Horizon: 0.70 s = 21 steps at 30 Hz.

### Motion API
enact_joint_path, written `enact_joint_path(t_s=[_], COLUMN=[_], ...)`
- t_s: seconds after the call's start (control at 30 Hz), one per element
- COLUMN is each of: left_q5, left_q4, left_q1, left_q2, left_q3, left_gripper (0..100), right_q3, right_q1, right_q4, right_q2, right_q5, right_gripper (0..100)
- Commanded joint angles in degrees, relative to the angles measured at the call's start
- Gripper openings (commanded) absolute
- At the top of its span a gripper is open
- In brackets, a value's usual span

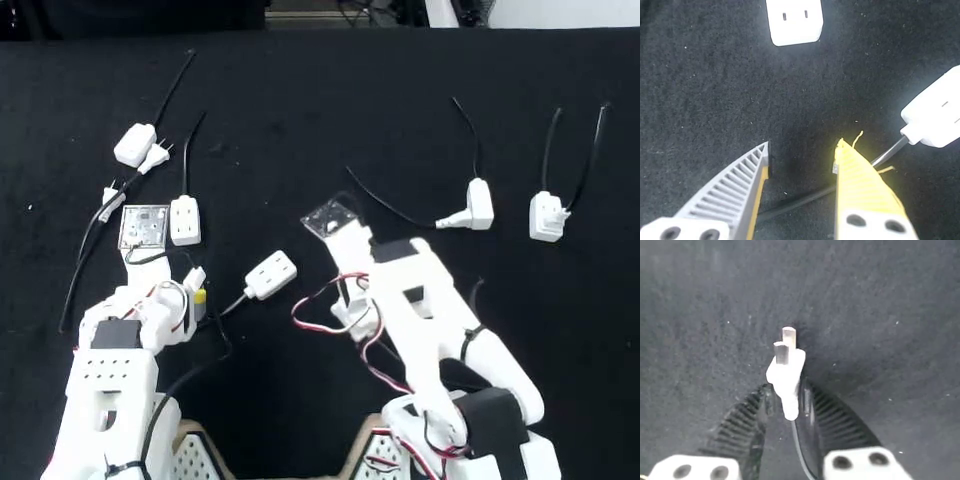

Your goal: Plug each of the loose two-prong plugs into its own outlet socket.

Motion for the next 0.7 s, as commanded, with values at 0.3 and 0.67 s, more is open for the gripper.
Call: enact_joint_path(t_s=[0.3,0.67], left_q5=[-0.1,-0.1], left_q4=[0.3,0.3], left_q1=[-0.7,-0.4], left_q2=[-1.0,-1.0], left_q3=[-1.4,-1.3], left_gripper=[21,21], right_q3=[2.8,2.9], right_q1=[-1.1,-1.3], right_q4=[-7.7,-10.2], right_q2=[-1.9,-1.8], right_q5=[0.5,0.4], right_gripper=[1.6,1.6])
